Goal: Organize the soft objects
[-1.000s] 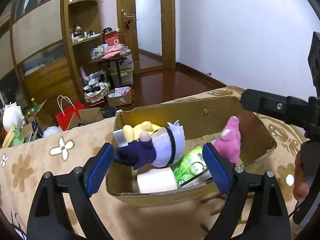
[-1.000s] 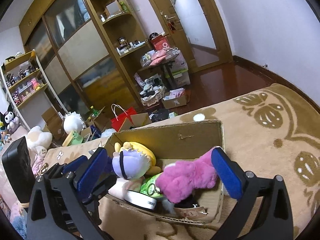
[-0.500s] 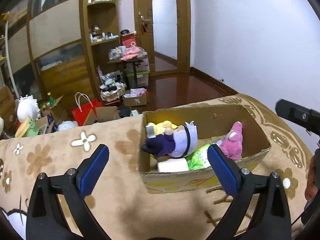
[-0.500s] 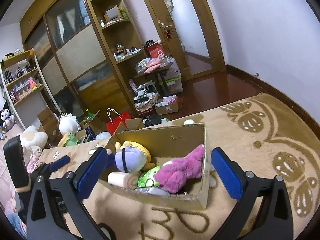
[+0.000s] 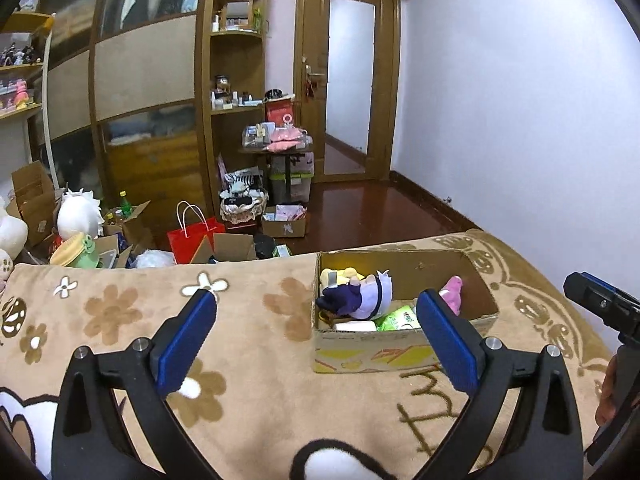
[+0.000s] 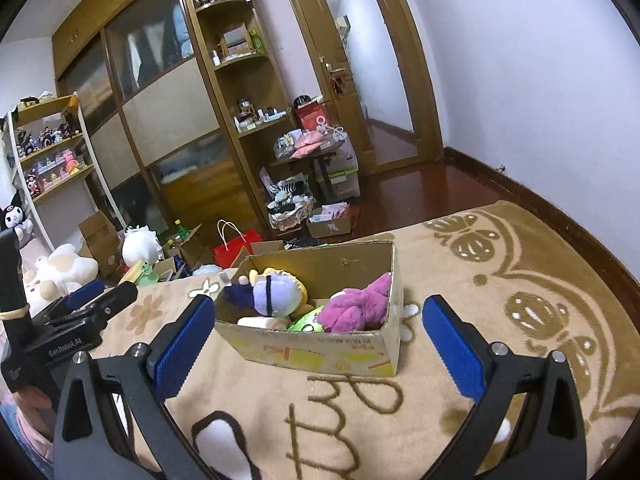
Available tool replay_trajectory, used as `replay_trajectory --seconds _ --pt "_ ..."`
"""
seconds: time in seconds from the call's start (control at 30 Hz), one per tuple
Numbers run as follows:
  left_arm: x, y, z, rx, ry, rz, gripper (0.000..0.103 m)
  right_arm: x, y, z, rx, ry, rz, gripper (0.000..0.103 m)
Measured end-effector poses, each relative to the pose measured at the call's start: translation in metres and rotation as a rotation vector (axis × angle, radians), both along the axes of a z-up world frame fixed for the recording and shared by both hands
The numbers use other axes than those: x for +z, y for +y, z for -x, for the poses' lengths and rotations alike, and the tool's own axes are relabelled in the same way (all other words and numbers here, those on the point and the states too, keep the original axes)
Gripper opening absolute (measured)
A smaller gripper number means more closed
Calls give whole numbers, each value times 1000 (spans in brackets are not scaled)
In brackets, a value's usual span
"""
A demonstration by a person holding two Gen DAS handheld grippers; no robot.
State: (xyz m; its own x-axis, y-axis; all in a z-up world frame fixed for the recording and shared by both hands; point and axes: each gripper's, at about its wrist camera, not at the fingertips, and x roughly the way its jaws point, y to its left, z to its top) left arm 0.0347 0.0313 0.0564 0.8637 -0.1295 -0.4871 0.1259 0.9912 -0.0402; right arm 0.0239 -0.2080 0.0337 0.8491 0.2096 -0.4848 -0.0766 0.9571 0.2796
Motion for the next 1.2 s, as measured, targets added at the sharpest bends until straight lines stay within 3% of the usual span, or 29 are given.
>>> replay_trajectory --seconds 0.17,0.33,0.5,0.8,1.2 --pt "10 7 30 -4 -27 -26 100 15 1 28 -7 -43 16 103" --pt "10 1 57 -5 -44 -112 100 25 5 50 -18 -63 23 103" --pt "8 3 72 -15 -49 -113 100 26 7 66 -24 -80 23 103" --pt "3 2 75 -10 -86 -126 100 17 9 73 -38 -70 57 103" --pt "-8 4 63 -14 -73 -119 100 2 9 65 -72 -49 89 103"
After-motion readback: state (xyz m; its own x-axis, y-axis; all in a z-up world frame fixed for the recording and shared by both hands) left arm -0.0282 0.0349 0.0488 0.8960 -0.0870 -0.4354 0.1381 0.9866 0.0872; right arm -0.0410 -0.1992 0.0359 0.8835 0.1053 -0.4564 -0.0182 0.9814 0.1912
